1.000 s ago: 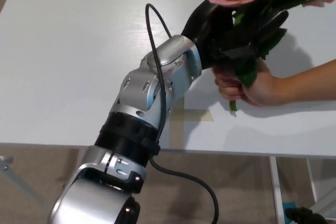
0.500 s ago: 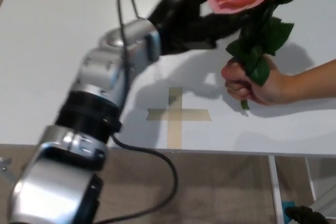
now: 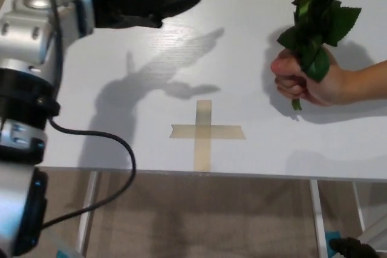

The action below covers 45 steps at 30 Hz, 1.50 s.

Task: Use the left hand to pick up the rose and passes it to a human.

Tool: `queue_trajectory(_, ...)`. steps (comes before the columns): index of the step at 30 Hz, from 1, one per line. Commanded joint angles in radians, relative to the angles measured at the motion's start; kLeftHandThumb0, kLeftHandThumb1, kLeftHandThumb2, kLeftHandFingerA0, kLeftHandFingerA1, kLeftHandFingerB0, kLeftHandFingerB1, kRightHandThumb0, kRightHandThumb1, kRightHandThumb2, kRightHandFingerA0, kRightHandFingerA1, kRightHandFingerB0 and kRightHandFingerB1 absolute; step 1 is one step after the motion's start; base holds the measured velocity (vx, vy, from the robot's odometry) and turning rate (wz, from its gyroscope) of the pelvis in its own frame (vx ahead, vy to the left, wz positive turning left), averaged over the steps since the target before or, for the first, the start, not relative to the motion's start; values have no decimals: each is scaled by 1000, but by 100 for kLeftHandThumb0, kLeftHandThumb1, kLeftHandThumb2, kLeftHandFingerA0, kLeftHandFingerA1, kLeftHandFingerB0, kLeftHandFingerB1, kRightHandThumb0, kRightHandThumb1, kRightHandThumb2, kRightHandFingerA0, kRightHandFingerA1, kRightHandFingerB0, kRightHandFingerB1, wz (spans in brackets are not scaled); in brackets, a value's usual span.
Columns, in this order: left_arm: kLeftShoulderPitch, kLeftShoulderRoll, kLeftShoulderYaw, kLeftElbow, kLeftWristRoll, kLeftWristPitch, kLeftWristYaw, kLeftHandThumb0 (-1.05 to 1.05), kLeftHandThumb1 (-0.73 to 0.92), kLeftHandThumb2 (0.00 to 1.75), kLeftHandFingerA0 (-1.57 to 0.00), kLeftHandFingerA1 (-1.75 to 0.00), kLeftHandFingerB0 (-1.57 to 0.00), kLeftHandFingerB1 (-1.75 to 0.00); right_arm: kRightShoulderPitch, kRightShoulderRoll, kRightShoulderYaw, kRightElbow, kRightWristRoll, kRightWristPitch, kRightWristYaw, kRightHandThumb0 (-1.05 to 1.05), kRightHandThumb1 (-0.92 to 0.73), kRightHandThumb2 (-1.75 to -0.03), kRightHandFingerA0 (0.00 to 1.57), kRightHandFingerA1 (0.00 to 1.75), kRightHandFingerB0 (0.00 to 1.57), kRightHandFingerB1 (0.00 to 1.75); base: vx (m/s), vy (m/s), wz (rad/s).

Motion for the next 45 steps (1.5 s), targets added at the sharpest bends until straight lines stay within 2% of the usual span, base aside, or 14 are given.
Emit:
queue_trajectory(1, -11, 55, 6, -27, 18, 30, -121, -75, 48, 58, 0, 0, 0, -1, 10, -5, 2, 3, -7, 14, 2, -32, -70, -61, 68, 44, 51, 39, 0, 0, 0)
queue_trajectory(4, 64, 130, 51, -103, 5, -11, -149, -76, 48, 57, 0, 0, 0, -2, 11, -7, 1, 2, -6, 12, 4, -32, -70, -61, 67, 44, 51, 38, 0, 0, 0)
queue_trajectory(6, 150, 140, 118, -210, -22, 15, -91, -70, 42, 78, 0, 0, 0, -12, 18, -7, 1, 3, -6, 10, 4, -32, -70, -61, 67, 44, 51, 38, 0, 0, 0)
queue_trajectory(8, 274, 152, 189, -363, -30, 14, -18, -52, 37, 73, -11, -39, -1, -37, 24, -8, 0, 3, -5, 11, 1, -32, -70, -61, 68, 44, 51, 38, 0, 0, 0)
queue_trajectory(10, 339, 159, 222, -432, -34, 12, -15, -52, 42, 53, -19, -28, -18, -31, 31, -8, -1, 3, -3, 8, 0, -32, -70, -61, 68, 45, 51, 38, 0, 0, 0)
queue_trajectory(11, 425, 173, 260, -498, -54, -15, -44, -23, 21, 81, -10, -51, -12, -50, 37, -10, -3, 3, -2, 6, -3, -32, -70, -61, 70, 45, 51, 38, 0, 0, 0)
queue_trajectory(12, 504, 183, 294, -567, -74, -24, -68, -22, 22, 82, -12, -51, -13, -50, 46, -10, -4, 4, -1, 2, -7, -31, -69, -61, 71, 46, 51, 38, 0, 0, 0)
queue_trajectory(13, 560, 188, 320, -625, -87, -20, -78, -41, 41, 53, -28, -31, -32, -32, 52, -10, -5, 5, -1, 0, -9, -31, -69, -61, 72, 46, 51, 38, 0, 0, 0)
queue_trajectory(26, 1267, 99, 640, -1139, -306, -50, -236, -44, 44, 54, -31, -35, -31, -31, 144, 7, 3, 14, -11, -15, -34, -31, -70, -61, 70, 45, 51, 38, 0, 0, 0)
queue_trajectory(34, 1521, -1, 706, -1202, -357, -142, -325, -45, 44, 54, -31, -36, -29, -30, 159, 5, 15, 15, -21, -11, -35, -31, -70, -61, 70, 45, 51, 38, 0, 0, 0)
queue_trajectory(35, 1590, -32, 649, -1046, -233, -256, -364, -24, 26, 84, -11, -51, -9, -50, 173, 3, 19, 16, -24, -14, -30, -31, -70, -61, 70, 45, 50, 38, 0, 0, 0)
queue_trajectory(38, 1615, -31, 635, -1021, -211, -282, -360, -24, 26, 84, -11, -51, -9, -50, 184, 4, 19, 16, -23, -15, -31, -31, -70, -61, 70, 45, 50, 38, 0, 0, 0)
queue_trajectory(41, 1653, -28, 581, -922, -67, -337, -259, -23, 26, 84, -10, -51, -9, -50, 176, 9, 18, 18, -20, -8, -34, -31, -70, -61, 70, 45, 50, 38, 0, 0, 0)
queue_trajectory(45, 1552, -60, 464, -579, 175, -311, 82, -22, 28, 84, -10, -51, -9, -49, 193, 18, 21, 21, -21, -4, -39, -39, -61, -81, 63, 56, 46, 49, 0, 0, 0)
